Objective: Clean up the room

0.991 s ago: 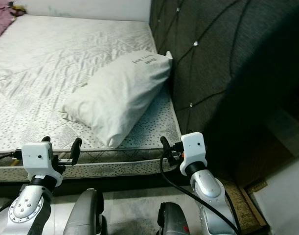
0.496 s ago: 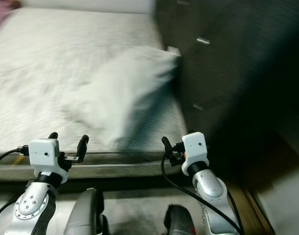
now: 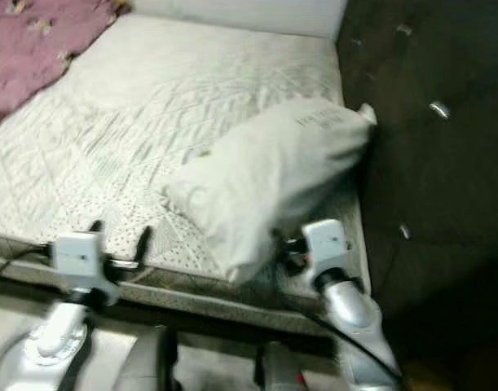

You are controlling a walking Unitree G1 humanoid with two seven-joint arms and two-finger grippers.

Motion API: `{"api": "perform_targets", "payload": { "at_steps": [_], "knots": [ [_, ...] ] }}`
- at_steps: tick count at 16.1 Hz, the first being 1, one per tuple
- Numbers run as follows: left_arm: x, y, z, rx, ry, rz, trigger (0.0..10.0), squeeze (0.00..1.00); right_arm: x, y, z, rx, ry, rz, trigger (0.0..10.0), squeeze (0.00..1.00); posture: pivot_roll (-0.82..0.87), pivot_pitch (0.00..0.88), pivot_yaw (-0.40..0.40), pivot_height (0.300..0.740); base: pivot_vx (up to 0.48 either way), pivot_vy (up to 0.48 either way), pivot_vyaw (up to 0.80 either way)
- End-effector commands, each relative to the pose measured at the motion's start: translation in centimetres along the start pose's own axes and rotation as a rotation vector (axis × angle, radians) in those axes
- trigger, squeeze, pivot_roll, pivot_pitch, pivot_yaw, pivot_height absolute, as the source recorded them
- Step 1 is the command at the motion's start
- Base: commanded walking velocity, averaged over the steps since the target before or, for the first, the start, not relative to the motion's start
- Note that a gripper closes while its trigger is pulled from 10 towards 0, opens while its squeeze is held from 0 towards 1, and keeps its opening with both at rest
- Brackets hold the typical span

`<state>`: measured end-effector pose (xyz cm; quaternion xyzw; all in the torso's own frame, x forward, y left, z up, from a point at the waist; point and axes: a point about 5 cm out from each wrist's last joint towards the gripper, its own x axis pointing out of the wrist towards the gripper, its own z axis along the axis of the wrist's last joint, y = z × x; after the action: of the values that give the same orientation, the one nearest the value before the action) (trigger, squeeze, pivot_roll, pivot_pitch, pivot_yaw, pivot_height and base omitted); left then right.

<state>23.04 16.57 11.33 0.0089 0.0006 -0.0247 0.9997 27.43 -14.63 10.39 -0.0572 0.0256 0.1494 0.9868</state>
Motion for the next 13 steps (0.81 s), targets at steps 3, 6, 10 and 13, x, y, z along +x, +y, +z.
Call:
{"api": "perform_targets", "payload": {
  "at_steps": [3,6,10,13],
  "knots": [
    [0.15,-0.37,-0.03,-0.021,0.008,-0.002,10.0,0.00,-0.41,-0.44,-0.74,0.001,0.030,-0.012,10.0,0.00,0.00,0.134,-0.052,0.608,0.000,0.000,0.00],
    [0.12,-0.39,-0.09,-0.020,0.013,0.003,10.0,0.00,-0.40,-0.42,-0.85,0.003,0.037,-0.008,10.0,0.00,0.00,0.130,-0.055,0.608,0.000,0.000,0.00],
    [0.11,-0.42,-0.20,-0.019,0.023,0.006,10.0,0.00,-0.40,-0.37,-0.90,0.003,0.039,0.009,10.0,0.00,0.00,0.126,-0.054,0.563,0.000,0.000,0.00],
    [-0.31,0.10,-0.38,-0.001,0.041,0.034,10.0,0.00,-0.74,0.45,-1.11,-0.005,0.109,0.134,10.0,0.00,0.00,0.124,-0.055,0.548,0.000,0.000,0.00]
  ]
}}
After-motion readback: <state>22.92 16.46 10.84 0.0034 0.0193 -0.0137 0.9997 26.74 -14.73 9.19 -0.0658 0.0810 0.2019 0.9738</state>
